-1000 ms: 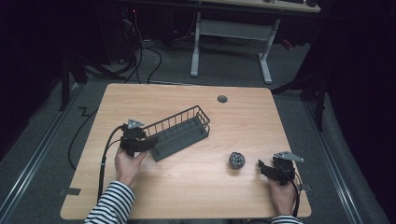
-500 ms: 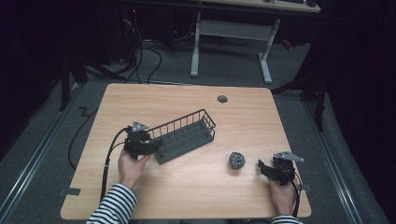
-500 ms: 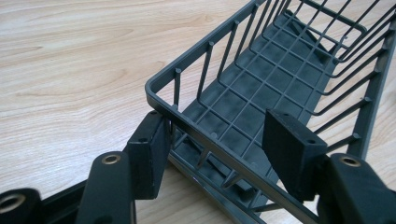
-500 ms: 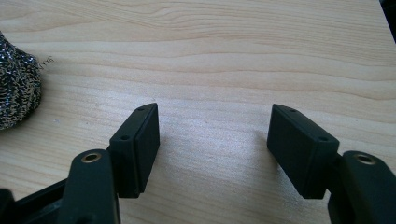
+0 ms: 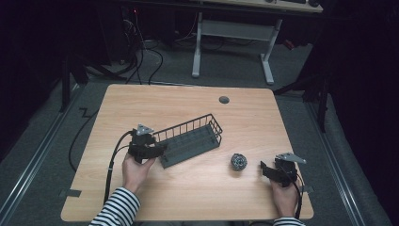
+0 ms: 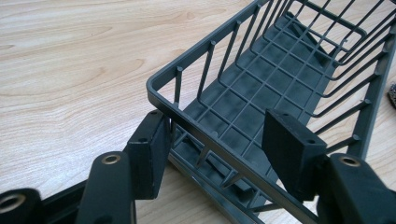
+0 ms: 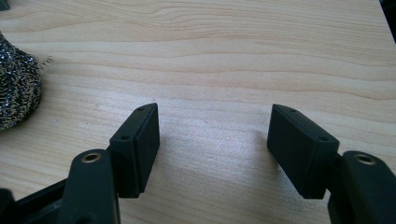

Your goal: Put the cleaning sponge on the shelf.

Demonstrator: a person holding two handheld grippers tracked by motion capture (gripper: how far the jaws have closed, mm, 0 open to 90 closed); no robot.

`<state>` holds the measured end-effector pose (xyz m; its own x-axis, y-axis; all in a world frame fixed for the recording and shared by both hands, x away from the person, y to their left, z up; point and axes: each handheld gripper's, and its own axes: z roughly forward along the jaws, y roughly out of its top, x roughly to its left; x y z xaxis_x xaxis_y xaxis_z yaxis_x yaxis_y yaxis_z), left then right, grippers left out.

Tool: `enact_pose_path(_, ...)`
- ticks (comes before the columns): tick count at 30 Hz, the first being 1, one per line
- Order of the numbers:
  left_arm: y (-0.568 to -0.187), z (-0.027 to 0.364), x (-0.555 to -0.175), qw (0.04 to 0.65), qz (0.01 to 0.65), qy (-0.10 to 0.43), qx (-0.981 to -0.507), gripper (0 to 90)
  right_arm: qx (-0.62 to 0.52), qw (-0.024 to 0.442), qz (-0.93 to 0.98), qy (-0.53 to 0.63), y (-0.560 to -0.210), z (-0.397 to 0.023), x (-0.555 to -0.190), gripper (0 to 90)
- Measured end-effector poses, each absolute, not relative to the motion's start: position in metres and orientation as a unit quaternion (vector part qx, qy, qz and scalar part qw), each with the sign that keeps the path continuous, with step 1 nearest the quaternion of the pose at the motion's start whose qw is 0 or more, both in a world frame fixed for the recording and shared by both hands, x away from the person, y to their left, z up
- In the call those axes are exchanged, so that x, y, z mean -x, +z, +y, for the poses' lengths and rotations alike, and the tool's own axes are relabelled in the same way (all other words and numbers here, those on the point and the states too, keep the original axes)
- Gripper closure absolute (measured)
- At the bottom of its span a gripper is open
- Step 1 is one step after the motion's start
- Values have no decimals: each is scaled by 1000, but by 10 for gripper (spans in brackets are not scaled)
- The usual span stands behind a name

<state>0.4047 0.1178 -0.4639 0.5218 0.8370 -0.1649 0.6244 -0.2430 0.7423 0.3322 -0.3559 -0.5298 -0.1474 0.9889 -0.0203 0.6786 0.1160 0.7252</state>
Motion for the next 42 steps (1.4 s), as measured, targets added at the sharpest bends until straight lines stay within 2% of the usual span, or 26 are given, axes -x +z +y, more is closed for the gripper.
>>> enact_pose_path(5,-465,119,-406,403,471,130,-774,413,-597,265,698,293,-530,-356,-332,348)
enact_pose_path(10,-462,122,-405,418,473,131,-765,306,-597,264,698,293,-530,-356,-332,348)
enact_pose_path(16,-454,133,-401,436,472,134,-754,251,-596,265,699,293,-530,-356,-332,348)
enact_pose_path(25,-444,155,-385,455,469,159,-740,256,-596,265,698,295,-530,-356,-333,349)
enact_pose_path(42,-501,210,-368,403,540,165,-720,268,-593,262,701,296,-530,-356,-334,352)
